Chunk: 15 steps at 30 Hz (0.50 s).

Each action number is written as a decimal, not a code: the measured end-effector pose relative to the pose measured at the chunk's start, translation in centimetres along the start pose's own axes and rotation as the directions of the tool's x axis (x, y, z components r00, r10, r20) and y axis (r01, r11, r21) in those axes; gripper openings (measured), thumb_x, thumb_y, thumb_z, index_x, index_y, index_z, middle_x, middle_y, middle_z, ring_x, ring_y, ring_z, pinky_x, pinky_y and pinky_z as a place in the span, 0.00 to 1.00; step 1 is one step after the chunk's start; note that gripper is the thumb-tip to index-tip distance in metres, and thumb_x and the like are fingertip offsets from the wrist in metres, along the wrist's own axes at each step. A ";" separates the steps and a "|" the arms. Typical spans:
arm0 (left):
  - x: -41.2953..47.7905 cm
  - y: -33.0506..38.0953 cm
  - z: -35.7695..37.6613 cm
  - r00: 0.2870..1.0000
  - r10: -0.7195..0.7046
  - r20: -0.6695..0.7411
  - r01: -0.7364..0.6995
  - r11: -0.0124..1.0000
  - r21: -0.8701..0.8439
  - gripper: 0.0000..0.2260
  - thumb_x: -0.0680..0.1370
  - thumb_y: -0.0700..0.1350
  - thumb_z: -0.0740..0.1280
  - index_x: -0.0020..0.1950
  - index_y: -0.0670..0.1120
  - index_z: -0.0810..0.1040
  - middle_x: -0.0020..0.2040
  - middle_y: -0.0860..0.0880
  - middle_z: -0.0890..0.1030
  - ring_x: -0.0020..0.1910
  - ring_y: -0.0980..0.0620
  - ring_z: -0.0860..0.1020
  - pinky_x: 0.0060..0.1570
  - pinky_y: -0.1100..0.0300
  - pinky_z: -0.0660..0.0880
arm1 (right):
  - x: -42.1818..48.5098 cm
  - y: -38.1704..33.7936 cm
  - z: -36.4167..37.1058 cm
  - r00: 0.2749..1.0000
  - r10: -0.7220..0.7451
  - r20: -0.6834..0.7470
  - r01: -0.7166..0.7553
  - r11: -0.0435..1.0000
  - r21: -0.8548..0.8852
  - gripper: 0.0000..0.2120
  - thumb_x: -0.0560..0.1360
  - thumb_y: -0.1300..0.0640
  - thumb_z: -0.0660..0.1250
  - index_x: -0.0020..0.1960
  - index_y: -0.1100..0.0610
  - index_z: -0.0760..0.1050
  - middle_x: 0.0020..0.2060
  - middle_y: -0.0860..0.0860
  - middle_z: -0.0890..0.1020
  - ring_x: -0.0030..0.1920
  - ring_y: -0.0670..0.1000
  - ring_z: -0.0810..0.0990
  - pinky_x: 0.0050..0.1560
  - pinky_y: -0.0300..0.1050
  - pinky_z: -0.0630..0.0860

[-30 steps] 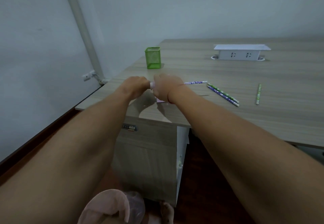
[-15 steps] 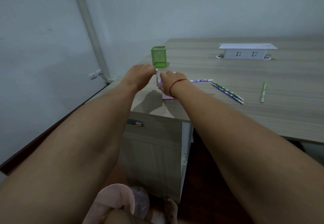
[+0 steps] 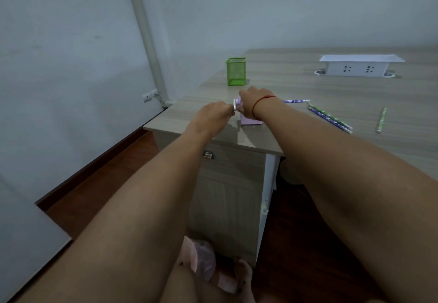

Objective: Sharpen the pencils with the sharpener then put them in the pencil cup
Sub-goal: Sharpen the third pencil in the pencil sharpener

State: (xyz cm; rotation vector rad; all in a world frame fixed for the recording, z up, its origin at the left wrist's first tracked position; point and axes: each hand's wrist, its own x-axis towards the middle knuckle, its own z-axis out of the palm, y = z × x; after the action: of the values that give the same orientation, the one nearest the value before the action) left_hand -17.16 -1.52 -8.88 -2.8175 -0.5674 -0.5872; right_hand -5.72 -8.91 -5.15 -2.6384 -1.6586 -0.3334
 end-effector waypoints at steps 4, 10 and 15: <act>0.3 0.0 0.3 0.998 -0.013 0.065 0.013 1.000 -0.001 0.11 0.81 0.42 0.59 0.51 0.36 0.77 0.46 0.36 0.80 0.44 0.37 0.79 0.40 0.51 0.71 | 0.1 0.3 0.1 1.000 -0.027 -0.004 0.028 1.000 0.001 0.19 0.80 0.50 0.56 0.66 0.59 0.70 0.63 0.59 0.75 0.61 0.60 0.76 0.57 0.51 0.73; 1.0 -0.3 2.3 0.972 -0.040 0.231 0.029 0.998 0.049 0.11 0.80 0.44 0.60 0.55 0.40 0.78 0.51 0.40 0.80 0.50 0.41 0.80 0.49 0.50 0.76 | 0.4 0.5 1.0 0.998 -0.046 -0.030 0.047 0.999 0.009 0.21 0.81 0.49 0.52 0.69 0.60 0.65 0.66 0.60 0.71 0.65 0.62 0.72 0.61 0.53 0.71; 3.1 -1.6 2.8 0.951 -0.056 0.306 0.062 0.998 -0.010 0.13 0.80 0.46 0.58 0.53 0.40 0.79 0.50 0.40 0.80 0.46 0.42 0.78 0.44 0.54 0.71 | 0.6 0.9 1.3 0.996 -0.075 -0.051 0.076 0.997 0.014 0.22 0.81 0.49 0.52 0.69 0.59 0.64 0.67 0.58 0.70 0.65 0.60 0.72 0.60 0.53 0.71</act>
State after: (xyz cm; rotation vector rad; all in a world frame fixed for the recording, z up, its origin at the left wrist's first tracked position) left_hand -14.24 1.69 -9.89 -2.9380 -0.7050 -0.1638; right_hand -4.46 -8.64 -6.22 -2.5389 -1.7413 -0.3825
